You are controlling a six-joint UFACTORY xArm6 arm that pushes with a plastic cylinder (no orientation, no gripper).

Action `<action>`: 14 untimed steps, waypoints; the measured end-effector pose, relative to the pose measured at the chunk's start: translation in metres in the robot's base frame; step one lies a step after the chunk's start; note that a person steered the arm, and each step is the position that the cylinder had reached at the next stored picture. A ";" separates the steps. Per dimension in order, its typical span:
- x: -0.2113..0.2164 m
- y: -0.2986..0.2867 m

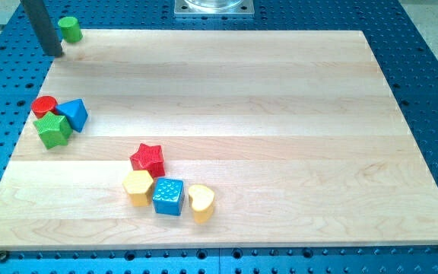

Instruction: Push the green circle to the top left corner of the board

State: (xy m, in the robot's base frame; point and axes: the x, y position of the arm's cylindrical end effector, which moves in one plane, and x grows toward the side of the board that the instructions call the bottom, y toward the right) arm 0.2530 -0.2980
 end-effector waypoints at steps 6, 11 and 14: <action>-0.032 -0.007; -0.038 -0.007; -0.052 -0.006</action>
State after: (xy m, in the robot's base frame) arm 0.2009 -0.3040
